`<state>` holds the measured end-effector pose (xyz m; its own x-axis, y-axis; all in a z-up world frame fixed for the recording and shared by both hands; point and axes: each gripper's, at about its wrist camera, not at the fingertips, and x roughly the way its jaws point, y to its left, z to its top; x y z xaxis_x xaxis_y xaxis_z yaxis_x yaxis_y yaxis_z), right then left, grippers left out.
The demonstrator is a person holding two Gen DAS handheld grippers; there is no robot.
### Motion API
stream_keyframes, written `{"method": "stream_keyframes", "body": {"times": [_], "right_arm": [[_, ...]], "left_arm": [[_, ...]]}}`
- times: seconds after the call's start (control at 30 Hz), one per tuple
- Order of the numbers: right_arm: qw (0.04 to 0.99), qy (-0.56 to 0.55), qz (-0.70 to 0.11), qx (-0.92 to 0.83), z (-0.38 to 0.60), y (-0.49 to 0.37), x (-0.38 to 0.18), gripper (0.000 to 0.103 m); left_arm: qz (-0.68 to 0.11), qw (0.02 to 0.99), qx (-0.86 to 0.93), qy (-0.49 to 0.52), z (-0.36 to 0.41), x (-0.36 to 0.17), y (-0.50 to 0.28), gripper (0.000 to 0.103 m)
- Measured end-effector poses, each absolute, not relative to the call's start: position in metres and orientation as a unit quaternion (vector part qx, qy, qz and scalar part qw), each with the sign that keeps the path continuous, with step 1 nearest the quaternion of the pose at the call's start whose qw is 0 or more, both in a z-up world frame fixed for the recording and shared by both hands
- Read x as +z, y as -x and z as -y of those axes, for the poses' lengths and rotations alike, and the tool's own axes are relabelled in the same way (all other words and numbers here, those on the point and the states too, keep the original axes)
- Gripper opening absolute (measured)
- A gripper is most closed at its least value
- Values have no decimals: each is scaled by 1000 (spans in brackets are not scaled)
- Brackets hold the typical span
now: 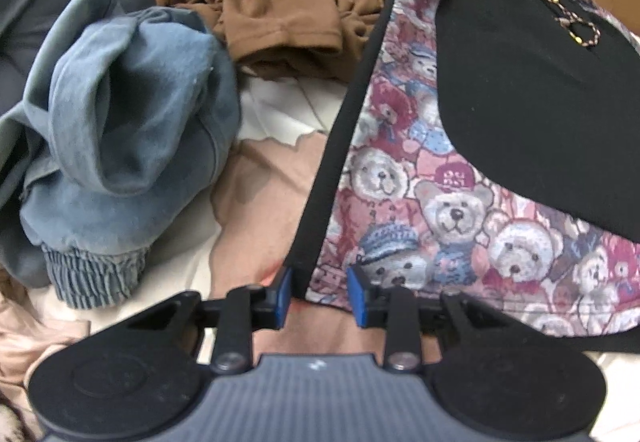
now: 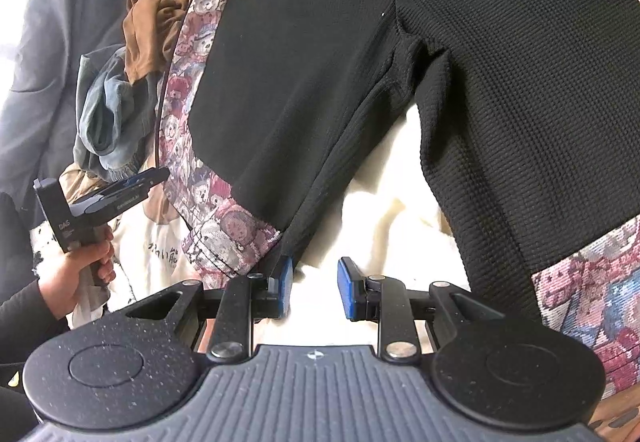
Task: Fold clothes
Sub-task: 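Hold the lining edge with the left tool while the right tool hovers over the shorts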
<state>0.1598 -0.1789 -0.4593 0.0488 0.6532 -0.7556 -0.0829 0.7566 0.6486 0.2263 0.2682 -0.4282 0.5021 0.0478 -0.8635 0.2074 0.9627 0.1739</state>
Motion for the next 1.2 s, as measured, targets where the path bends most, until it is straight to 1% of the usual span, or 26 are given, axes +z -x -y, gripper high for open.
{"method": "stream_keyframes", "body": {"times": [0.17, 0.2, 0.23, 0.27, 0.33, 0.67, 0.8, 0.83, 0.87, 0.97, 1.03, 1.07, 1.2], "right_arm": [[682, -227, -640, 271, 175, -157, -461, 26], [680, -228, -641, 272, 175, -157, -461, 26], [679, -229, -642, 273, 174, -156, -461, 26], [677, -229, -643, 274, 173, -156, -462, 26], [673, -232, -645, 276, 172, -155, -463, 26], [662, -251, -651, 274, 169, -147, -475, 26], [658, -258, -653, 273, 170, -145, -480, 27], [657, -261, -652, 274, 170, -145, -480, 28], [657, -263, -652, 273, 171, -144, -481, 31], [654, -274, -652, 269, 171, -145, -484, 32], [649, -290, -652, 263, 171, -146, -487, 35], [646, -298, -653, 259, 171, -147, -489, 42], [632, -326, -659, 245, 169, -148, -498, 43]], "left_arm": [[-488, 863, -66, -116, -275, -430, -227, 29], [-487, 863, -69, -115, -276, -430, -227, 24], [-487, 863, -70, -114, -277, -429, -227, 15], [-487, 863, -70, -112, -279, -427, -227, 10], [-488, 863, -71, -107, -281, -424, -228, 7], [-462, 878, -69, -106, -292, -389, -226, 6], [-459, 881, -61, -97, -298, -384, -230, 6], [-458, 882, -59, -94, -299, -383, -232, 6], [-458, 882, -58, -92, -301, -382, -233, 6], [-461, 881, -57, -90, -302, -382, -236, 6], [-466, 878, -57, -91, -303, -385, -237, 6], [-469, 877, -58, -92, -303, -387, -237, 6], [-472, 875, -58, -93, -304, -389, -238, 6]]}}
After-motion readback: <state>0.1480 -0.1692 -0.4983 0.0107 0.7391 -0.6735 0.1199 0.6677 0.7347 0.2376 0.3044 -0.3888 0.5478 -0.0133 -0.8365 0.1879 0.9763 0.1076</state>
